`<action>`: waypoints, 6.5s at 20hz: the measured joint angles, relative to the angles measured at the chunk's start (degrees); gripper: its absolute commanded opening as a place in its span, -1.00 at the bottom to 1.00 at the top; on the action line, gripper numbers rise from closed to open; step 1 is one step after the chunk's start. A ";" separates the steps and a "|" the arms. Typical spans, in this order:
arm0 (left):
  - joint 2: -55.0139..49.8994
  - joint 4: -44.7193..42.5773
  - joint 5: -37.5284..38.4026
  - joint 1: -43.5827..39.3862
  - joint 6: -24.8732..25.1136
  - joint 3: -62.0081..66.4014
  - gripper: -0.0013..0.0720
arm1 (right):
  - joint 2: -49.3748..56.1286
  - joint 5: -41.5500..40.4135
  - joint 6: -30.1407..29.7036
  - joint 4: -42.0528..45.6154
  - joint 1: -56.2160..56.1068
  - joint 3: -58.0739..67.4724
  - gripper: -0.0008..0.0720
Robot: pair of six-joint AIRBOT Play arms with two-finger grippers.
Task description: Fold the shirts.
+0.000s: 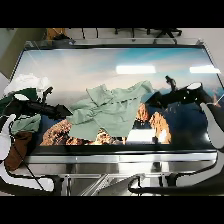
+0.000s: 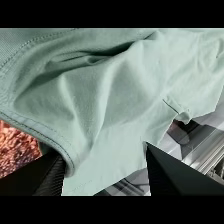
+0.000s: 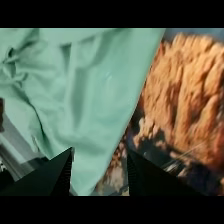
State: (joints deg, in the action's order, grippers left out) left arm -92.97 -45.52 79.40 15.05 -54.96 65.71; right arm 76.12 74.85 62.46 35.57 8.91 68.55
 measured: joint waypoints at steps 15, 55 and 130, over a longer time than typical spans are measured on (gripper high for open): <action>0.00 0.02 -0.33 -0.02 -0.02 0.00 -0.93 | -7.13 -20.48 -0.31 -5.03 -18.73 -23.65 -0.87; -7.52 0.20 -28.50 -11.39 -1.95 26.60 0.25 | 15.65 -16.94 -18.23 -13.18 -1.79 25.29 -0.28; 1.84 -7.45 -22.80 -9.97 -8.20 23.04 -0.94 | 7.23 -6.36 -15.06 -4.52 10.34 21.66 -0.92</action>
State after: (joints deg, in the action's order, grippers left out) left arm -91.13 -52.97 56.60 5.08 -63.16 88.75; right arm 83.35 68.49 47.40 31.05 19.25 90.21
